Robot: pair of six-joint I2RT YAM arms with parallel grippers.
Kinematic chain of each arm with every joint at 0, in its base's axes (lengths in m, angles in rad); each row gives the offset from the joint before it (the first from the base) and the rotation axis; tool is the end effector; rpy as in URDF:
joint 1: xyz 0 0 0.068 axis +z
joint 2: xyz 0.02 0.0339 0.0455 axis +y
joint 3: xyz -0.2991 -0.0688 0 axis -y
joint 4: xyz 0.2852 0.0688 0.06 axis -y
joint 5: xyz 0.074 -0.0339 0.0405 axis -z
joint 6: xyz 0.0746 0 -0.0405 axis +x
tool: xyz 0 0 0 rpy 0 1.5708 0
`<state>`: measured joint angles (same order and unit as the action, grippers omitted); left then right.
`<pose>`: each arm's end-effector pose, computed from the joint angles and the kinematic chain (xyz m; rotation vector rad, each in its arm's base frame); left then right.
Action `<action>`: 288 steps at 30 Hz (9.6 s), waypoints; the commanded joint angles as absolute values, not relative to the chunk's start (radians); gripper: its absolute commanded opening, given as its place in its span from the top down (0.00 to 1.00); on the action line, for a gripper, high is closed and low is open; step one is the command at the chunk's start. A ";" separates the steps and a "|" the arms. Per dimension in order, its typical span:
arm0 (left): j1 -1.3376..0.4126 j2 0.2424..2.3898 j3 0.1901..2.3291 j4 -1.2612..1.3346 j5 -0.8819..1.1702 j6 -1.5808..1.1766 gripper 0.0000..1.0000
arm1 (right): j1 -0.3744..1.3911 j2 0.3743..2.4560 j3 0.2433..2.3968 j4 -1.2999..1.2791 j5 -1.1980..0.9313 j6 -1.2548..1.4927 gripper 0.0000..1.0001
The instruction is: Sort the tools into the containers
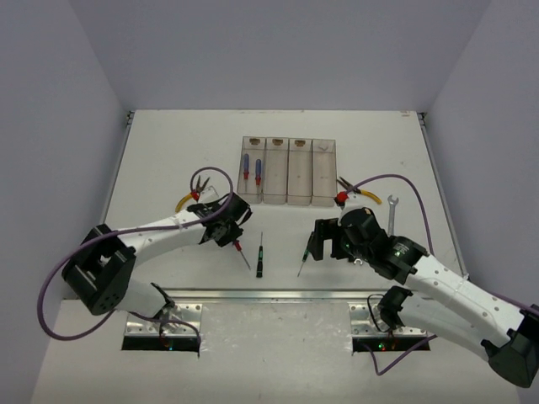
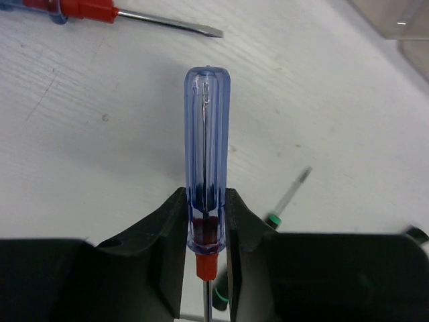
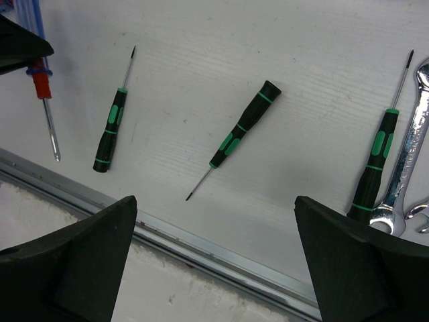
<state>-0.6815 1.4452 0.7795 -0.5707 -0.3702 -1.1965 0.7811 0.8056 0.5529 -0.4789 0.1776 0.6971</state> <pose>0.2430 -0.1624 0.1457 -0.7554 2.5397 -0.0678 0.1610 0.1411 0.2175 -0.0054 2.3531 0.5518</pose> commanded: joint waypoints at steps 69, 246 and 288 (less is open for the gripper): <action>-0.211 1.592 0.964 -0.846 -0.391 -1.570 0.12 | 0.782 0.748 0.502 -0.402 0.125 0.703 0.01; -0.402 0.607 0.736 -0.482 0.117 -0.408 0.00 | 0.468 1.368 0.847 -0.667 0.269 0.513 0.49; -0.404 0.623 0.732 -0.478 0.134 -0.405 0.00 | 0.423 1.312 0.917 -0.439 -0.262 0.550 1.00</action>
<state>-0.4007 0.6222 0.7364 -0.5240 0.1322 -0.4088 0.4210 1.3352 0.7972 -0.5387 -0.0185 0.5022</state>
